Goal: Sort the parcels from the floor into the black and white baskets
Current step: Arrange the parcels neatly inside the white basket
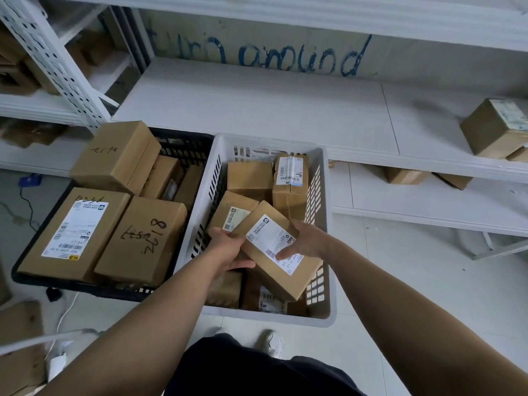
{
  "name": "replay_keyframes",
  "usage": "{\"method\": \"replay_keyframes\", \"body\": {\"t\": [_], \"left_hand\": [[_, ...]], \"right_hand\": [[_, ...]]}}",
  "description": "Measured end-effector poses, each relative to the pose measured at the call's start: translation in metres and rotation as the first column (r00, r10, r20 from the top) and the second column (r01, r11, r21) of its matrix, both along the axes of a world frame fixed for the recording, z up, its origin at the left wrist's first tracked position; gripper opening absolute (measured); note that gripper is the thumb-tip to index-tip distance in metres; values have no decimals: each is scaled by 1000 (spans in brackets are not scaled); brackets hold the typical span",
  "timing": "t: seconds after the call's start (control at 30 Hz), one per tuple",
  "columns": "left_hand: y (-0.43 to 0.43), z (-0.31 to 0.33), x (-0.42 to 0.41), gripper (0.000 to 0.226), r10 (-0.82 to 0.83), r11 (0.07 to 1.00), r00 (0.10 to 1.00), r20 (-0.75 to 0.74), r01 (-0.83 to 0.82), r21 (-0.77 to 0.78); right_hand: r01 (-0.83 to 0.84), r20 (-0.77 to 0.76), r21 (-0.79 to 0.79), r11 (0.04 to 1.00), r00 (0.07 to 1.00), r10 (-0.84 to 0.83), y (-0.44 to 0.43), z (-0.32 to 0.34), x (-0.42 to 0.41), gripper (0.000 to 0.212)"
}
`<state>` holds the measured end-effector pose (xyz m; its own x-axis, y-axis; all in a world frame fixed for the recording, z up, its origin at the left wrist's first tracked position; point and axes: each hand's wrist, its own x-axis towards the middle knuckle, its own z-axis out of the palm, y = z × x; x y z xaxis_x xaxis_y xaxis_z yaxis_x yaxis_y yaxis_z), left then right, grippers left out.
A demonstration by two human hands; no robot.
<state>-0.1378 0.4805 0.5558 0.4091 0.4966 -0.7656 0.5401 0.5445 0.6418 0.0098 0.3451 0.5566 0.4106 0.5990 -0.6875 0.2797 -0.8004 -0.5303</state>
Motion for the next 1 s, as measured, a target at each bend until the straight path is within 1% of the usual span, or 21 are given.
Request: {"method": "replay_keyframes", "body": {"t": [0.07,0.13,0.2,0.27,0.33,0.43,0.5,0.57,0.67,0.77,0.87,0.93,1.0], "left_hand": [[2,5,0,38,-12,998,1000,3,13,-56],[1,11,0,40,-60,993,998,8,61,-103],[0,15,0,41,-100,988,995,15,101,-112],[2,17,-1,40,-112,989,994,7,112,-97],[3,18,-6,38,-158,982,987,-13,155,-103],[2,13,-18,44,-262,948,965,-31,252,-194],[0,7,-27,48,-323,919,946,-37,305,-252],[-3,4,-33,48,-385,888,922,-47,356,-291],[-9,-3,-39,50,-442,864,893,-88,397,-309],[-14,-11,-44,50,-521,828,842,-139,459,-323],[-19,-20,-46,49,-556,824,798,-232,494,-276],[-15,-26,-44,52,-610,791,722,-327,582,-191],[-8,-27,-41,54,-666,722,633,-394,679,-130]], "right_hand": [[-10,12,12,1000,1000,10,4,0,1,86],[-22,30,32,999,999,21,10,3,5,82],[-38,57,42,998,998,35,16,7,10,81],[-68,80,38,997,995,65,19,11,14,85],[-114,93,4,994,989,113,19,14,13,90],[-205,182,-87,975,959,218,17,15,6,113],[-259,209,-135,956,936,283,16,11,1,123],[-308,218,-177,935,914,343,14,8,-5,124],[-346,211,-209,915,897,388,10,0,-14,121],[-379,225,-255,890,872,436,7,-7,-22,115],[-405,260,-274,872,842,473,2,-12,-30,114],[-402,259,-251,880,849,462,-1,-14,-31,117],[-391,238,-234,890,865,442,-2,-14,-29,117]]}}
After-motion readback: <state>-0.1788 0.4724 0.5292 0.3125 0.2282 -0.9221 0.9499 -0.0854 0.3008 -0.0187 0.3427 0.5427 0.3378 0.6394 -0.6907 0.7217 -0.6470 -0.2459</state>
